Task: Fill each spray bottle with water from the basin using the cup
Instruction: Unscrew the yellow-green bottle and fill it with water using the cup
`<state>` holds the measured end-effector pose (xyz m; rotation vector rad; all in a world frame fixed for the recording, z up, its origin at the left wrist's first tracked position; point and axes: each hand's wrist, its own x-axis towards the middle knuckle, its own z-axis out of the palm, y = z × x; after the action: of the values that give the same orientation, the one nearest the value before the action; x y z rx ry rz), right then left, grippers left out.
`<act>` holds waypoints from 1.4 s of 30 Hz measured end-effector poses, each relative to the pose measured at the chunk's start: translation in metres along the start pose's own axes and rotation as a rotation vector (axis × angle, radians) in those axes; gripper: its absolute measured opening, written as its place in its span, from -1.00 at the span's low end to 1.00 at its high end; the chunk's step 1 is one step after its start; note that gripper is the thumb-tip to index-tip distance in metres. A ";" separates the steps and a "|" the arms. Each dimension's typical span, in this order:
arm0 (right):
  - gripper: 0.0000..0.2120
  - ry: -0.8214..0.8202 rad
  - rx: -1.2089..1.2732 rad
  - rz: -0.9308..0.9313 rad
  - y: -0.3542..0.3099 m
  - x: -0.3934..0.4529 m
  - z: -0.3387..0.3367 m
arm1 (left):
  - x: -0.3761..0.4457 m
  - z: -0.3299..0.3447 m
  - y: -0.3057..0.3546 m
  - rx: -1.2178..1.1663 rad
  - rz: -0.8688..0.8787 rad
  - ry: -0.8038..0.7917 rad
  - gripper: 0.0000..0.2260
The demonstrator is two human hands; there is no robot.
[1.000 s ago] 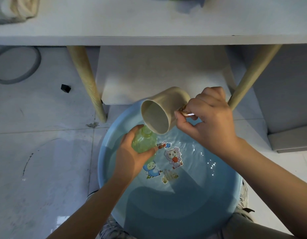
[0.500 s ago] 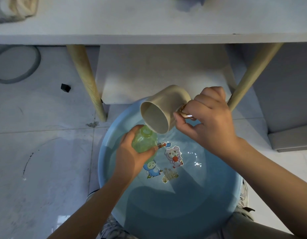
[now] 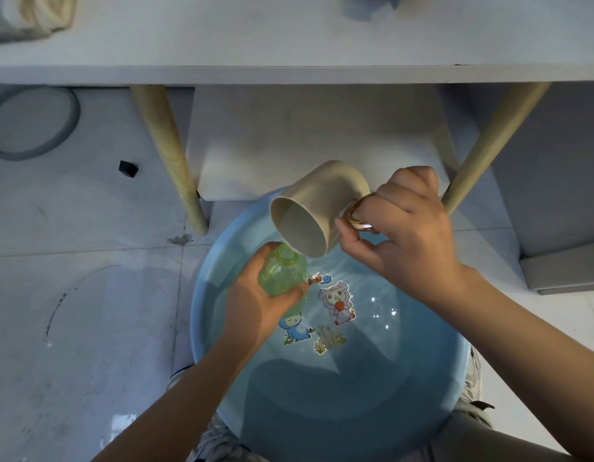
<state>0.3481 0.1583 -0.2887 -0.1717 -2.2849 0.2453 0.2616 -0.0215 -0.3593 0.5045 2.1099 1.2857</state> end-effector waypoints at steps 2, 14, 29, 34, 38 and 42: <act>-0.71 0.004 0.004 -0.011 -0.001 0.000 0.000 | 0.000 0.000 -0.001 0.013 0.001 -0.001 -0.45; -0.70 0.015 -0.017 -0.100 -0.003 0.001 -0.001 | 0.002 0.002 -0.006 0.034 -0.007 0.006 -0.45; -0.70 0.040 -0.027 -0.173 -0.004 0.003 -0.003 | 0.000 0.002 0.002 0.052 -0.041 -0.008 -0.46; -0.69 0.040 -0.010 -0.202 -0.004 0.003 -0.004 | -0.002 0.002 0.006 0.044 -0.034 -0.004 -0.49; -0.72 0.046 0.007 -0.213 -0.004 0.003 -0.003 | -0.001 0.002 0.004 0.036 -0.040 0.008 -0.50; -0.69 0.044 0.002 -0.167 -0.004 0.004 -0.003 | -0.001 0.002 0.003 0.019 -0.037 0.003 -0.48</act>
<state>0.3477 0.1556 -0.2834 0.0154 -2.2402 0.1556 0.2639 -0.0190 -0.3570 0.4699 2.1263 1.2470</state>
